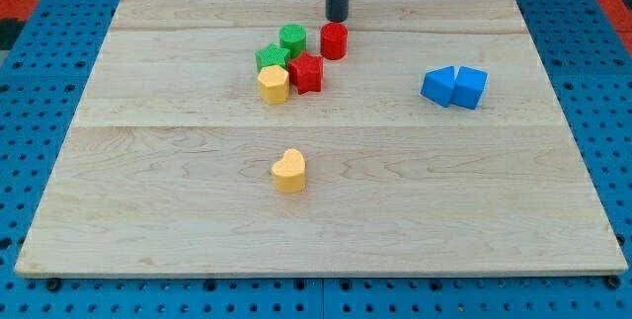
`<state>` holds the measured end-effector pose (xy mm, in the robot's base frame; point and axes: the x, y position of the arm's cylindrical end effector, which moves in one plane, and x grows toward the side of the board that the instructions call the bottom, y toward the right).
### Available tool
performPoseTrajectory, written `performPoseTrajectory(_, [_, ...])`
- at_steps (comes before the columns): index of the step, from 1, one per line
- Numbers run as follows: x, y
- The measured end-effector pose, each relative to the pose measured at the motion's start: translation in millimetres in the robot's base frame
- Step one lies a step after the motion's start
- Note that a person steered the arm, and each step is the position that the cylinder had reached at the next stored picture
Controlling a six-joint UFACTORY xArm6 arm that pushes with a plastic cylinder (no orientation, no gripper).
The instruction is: Push the red circle to the top right of red star
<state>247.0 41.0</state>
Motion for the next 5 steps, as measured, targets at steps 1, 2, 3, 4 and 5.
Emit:
performPoseTrajectory(1, [13,28])
performPoseTrajectory(2, [30,-7])
performPoseTrajectory(3, [30,-35])
performPoseTrajectory(4, [36,-39])
performPoseTrajectory(5, [61,-56])
